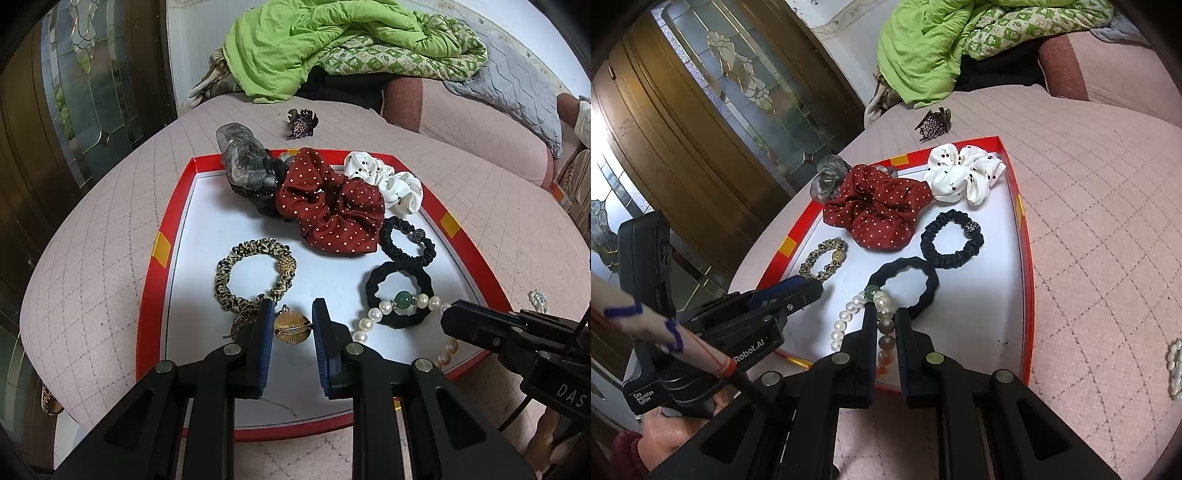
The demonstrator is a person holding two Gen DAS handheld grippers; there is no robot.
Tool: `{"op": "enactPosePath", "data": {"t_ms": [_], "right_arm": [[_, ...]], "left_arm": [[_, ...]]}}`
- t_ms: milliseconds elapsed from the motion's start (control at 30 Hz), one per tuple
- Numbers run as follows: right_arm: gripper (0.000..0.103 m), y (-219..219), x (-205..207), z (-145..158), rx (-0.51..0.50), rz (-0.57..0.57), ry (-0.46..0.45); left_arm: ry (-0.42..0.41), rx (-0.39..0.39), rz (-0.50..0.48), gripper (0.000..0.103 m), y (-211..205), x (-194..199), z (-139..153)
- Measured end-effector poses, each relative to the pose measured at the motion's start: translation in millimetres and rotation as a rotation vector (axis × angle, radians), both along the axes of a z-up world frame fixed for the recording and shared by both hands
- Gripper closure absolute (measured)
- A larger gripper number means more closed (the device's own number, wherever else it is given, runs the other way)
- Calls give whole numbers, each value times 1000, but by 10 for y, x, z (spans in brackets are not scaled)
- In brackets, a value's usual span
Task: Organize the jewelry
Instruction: 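Lower the pendant and pearl bracelet into the tray and open both grippers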
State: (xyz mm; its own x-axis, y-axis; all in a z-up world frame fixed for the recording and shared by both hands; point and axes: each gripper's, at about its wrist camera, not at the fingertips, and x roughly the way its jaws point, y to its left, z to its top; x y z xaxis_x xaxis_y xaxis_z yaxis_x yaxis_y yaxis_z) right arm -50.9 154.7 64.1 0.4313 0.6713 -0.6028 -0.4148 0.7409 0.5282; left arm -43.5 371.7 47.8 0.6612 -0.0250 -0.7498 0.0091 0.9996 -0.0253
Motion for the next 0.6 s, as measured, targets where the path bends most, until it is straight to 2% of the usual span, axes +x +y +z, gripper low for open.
{"op": "enactPosePath", "data": {"t_ms": [600], "right_arm": [[91,-11,-14,10,-5,2,2]], "left_arm": [[1,5,-1,83,-28,10,-7]]}}
